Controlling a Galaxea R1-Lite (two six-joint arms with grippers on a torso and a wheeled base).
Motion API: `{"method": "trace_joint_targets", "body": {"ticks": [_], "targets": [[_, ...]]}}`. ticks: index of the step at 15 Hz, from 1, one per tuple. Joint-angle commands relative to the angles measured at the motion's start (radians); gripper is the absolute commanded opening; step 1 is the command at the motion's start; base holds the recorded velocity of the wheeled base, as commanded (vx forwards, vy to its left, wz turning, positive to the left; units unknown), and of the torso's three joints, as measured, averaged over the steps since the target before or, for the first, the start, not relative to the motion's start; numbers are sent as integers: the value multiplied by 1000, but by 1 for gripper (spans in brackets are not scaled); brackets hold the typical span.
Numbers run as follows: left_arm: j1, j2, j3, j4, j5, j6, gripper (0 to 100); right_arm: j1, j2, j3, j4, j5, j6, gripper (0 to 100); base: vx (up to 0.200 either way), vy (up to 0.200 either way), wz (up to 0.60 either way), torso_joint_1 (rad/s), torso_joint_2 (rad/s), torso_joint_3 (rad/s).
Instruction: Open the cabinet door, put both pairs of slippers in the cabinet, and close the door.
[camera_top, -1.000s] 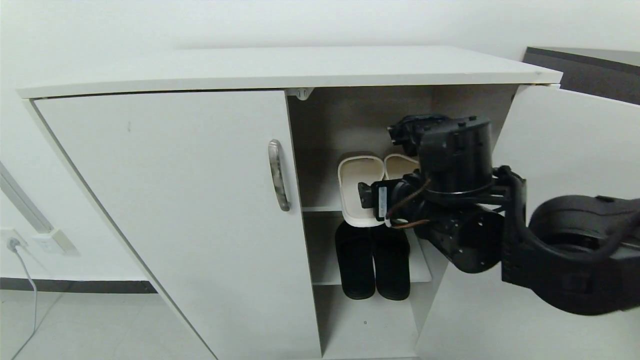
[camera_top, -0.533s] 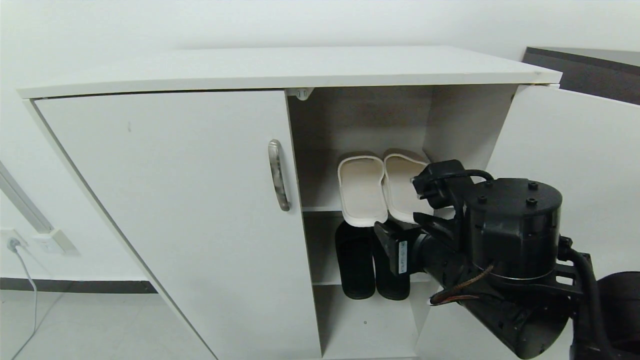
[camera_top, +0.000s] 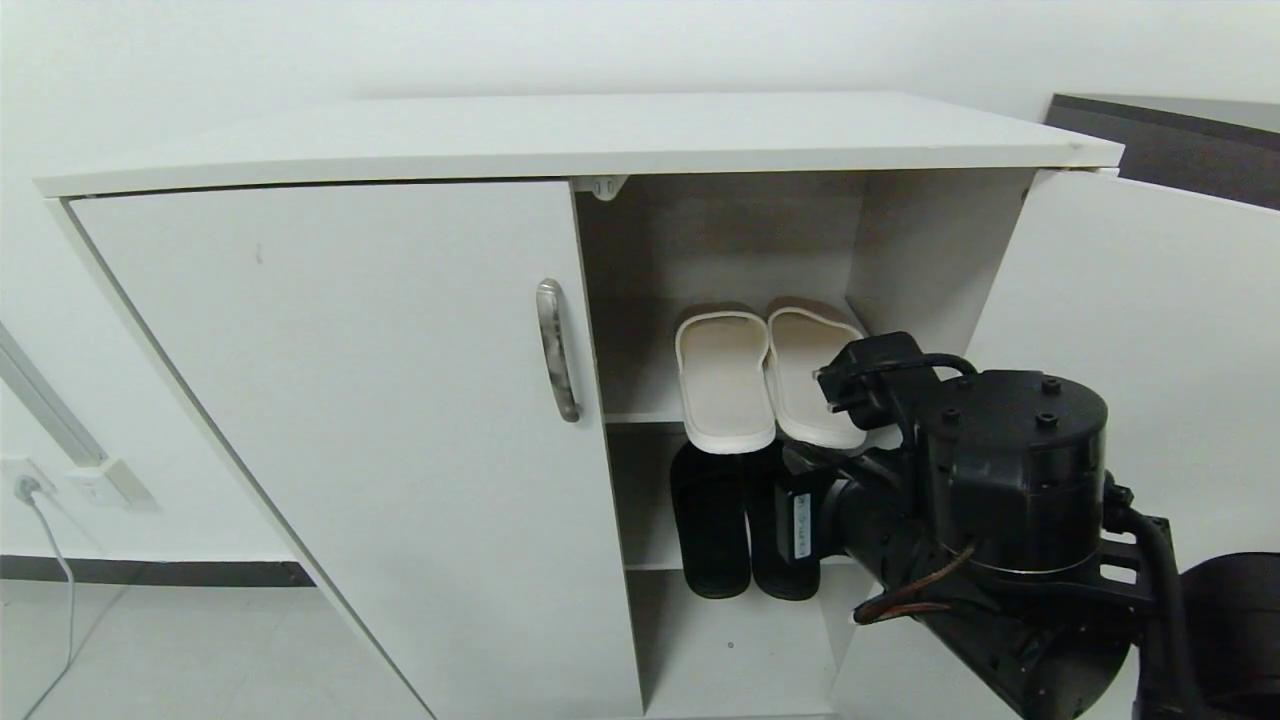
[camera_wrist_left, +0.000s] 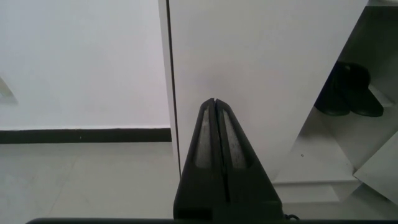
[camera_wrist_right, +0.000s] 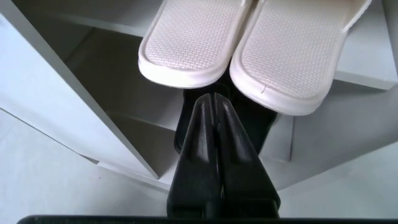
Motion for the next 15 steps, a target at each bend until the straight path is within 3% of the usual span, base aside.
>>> {"method": "trace_joint_targets", "body": {"ticks": [1, 2, 15], "targets": [[0, 1, 0, 0, 1, -1, 0, 0, 13, 1, 0, -1, 0, 0, 0, 0, 0, 0, 0, 0], [0, 1, 0, 0, 1, -1, 0, 0, 14, 5, 0, -1, 0, 0, 0, 0, 0, 0, 0, 0], [0, 1, 0, 0, -1, -1, 0, -6, 25, 30, -2, 0, -2, 0, -200, 0, 0, 6, 2, 2]]}}
